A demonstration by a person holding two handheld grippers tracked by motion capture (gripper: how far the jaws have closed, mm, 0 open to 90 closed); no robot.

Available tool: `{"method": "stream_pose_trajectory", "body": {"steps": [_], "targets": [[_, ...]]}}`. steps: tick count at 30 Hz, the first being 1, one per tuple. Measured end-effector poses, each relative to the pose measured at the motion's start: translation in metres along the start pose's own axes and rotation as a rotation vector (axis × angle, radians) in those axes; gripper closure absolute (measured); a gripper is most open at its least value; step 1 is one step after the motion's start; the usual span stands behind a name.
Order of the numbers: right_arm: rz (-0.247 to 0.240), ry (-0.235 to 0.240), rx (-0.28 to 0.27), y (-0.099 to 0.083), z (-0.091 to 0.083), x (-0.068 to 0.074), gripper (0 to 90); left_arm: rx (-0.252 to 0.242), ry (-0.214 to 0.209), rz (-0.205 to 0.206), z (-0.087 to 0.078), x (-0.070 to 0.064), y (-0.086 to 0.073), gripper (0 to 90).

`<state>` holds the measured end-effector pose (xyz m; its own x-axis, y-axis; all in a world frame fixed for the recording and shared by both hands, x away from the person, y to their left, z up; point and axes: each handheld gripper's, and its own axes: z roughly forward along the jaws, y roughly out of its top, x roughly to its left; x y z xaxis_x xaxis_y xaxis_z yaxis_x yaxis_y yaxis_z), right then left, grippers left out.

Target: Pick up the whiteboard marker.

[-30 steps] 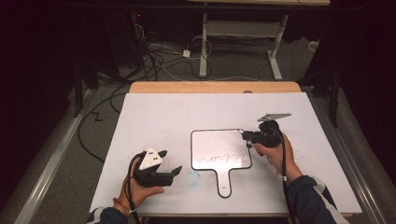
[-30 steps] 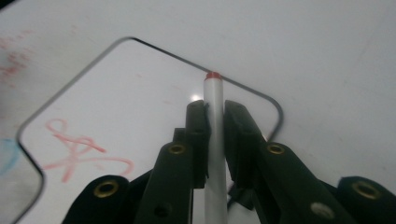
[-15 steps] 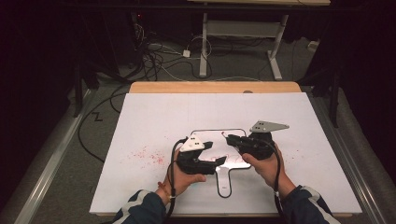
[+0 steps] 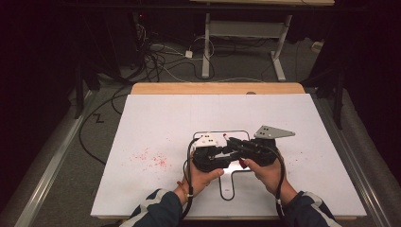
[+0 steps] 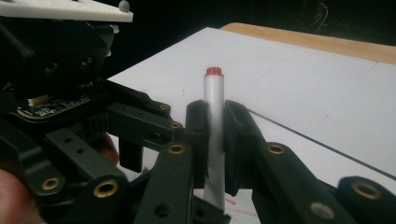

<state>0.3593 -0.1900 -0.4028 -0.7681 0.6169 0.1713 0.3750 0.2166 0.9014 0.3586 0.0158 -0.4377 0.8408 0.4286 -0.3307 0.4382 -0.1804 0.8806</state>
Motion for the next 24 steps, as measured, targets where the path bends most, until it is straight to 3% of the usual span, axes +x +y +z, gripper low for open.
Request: {"method": "stream_pose_trajectory", "body": {"steps": [5, 9, 12, 13, 14, 17, 18, 19, 20, 23, 24], "targets": [[-0.014, -0.005, -0.017, 0.001, -0.004, 0.005, 80.8, 0.004, 0.021, 0.014, -0.002, 0.002, -0.001, 73.4], [-0.027, -0.008, -0.023, 0.001, -0.006, 0.009, 79.0, 0.019, 0.054, 0.057, -0.005, 0.002, -0.001, 78.3], [-0.019, -0.012, -0.025, 0.0, -0.009, 0.01, 72.4, 0.038, 0.081, 0.101, -0.005, 0.001, -0.002, 78.4], [-0.019, -0.019, -0.037, -0.001, -0.014, 0.009, 65.2, 0.046, 0.095, 0.111, -0.005, 0.002, -0.003, 78.4], [-0.019, -0.019, -0.037, -0.001, -0.014, 0.009, 65.2, 0.045, 0.104, 0.121, -0.006, 0.003, -0.004, 78.4], [-0.032, -0.074, -0.041, -0.004, -0.027, 0.006, 55.6, 0.06, 0.134, 0.147, -0.009, 0.008, -0.006, 78.4], [-0.047, -0.085, -0.04, -0.006, -0.032, 0.005, 51.9, 0.062, 0.145, 0.157, -0.011, 0.01, -0.007, 78.5], [-0.125, -0.152, -0.051, -0.011, -0.043, 0.004, 48.7, 0.065, 0.142, 0.154, -0.014, 0.012, -0.007, 78.4], [-0.125, -0.152, -0.051, -0.011, -0.043, 0.004, 48.7, 0.064, 0.149, 0.153, -0.016, 0.015, -0.007, 78.4], [-0.204, -0.192, -0.046, -0.023, -0.059, -0.001, 44.4, 0.063, 0.164, 0.17, -0.022, 0.02, -0.007, 78.4], [-0.244, -0.244, -0.035, -0.031, -0.068, -0.005, 43.2, 0.064, 0.172, 0.167, -0.023, 0.021, -0.008, 78.4]]}}
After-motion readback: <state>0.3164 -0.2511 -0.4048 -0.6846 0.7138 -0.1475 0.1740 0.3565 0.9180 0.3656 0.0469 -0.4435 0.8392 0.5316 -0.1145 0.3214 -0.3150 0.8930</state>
